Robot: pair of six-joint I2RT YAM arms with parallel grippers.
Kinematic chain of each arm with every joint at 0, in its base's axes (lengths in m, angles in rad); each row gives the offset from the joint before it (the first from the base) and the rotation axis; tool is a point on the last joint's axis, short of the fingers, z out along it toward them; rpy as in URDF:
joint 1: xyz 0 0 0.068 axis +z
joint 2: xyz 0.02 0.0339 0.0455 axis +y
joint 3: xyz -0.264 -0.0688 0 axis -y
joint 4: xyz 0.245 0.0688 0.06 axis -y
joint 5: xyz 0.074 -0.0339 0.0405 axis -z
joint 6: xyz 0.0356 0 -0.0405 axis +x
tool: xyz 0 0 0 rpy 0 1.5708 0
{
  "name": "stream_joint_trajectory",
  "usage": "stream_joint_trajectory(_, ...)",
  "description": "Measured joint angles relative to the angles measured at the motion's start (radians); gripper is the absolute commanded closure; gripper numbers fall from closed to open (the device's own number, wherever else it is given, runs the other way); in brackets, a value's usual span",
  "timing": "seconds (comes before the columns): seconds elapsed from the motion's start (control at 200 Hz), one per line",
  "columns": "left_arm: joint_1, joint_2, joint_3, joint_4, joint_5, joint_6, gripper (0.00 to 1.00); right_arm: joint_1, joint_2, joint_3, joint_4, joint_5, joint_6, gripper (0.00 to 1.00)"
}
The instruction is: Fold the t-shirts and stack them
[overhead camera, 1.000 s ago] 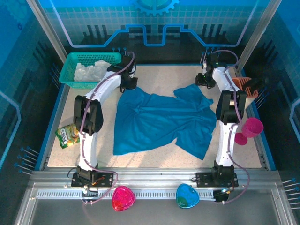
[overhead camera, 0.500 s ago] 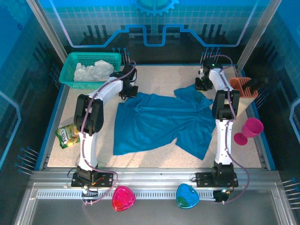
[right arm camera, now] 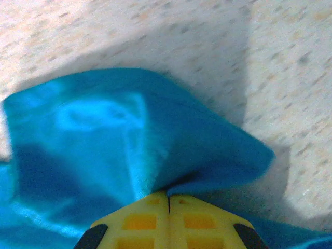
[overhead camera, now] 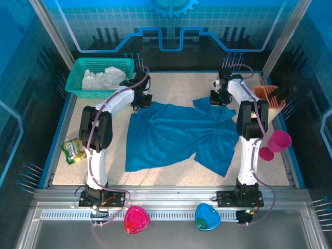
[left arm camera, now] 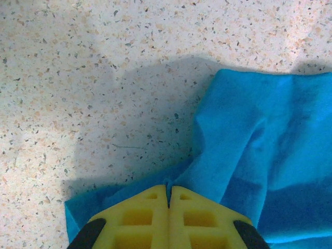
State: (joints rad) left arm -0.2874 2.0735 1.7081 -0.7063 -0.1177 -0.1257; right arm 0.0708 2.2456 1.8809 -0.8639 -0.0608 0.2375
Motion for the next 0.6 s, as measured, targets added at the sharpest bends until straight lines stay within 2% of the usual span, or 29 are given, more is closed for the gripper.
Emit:
stream_joint_trajectory(0.13, 0.000, 0.000, -0.008, 0.002, 0.000, 0.000, 1.00, 0.053, -0.065, -0.105, 0.055, 0.001, 0.043, 1.00)
stream_joint_trajectory(0.19, 0.000, 0.000, -0.010, 0.002, 0.000, 0.000, 1.00, 0.066, -0.066, -0.136, 0.074, 0.004, 0.060, 0.89)
stream_joint_trajectory(0.285, 0.000, 0.000, -0.011, 0.002, 0.000, 0.000, 1.00, 0.072, -0.065, -0.179, 0.084, 0.012, 0.085, 0.78)
stream_joint_trajectory(0.47, -0.002, 0.000, -0.012, 0.006, 0.000, 0.000, 1.00, 0.072, -0.071, -0.181, 0.092, 0.054, 0.100, 0.66)
stream_joint_trajectory(0.6, -0.004, 0.000, -0.012, 0.006, 0.000, 0.000, 1.00, 0.065, -0.086, -0.165, 0.089, 0.095, 0.103, 0.64)
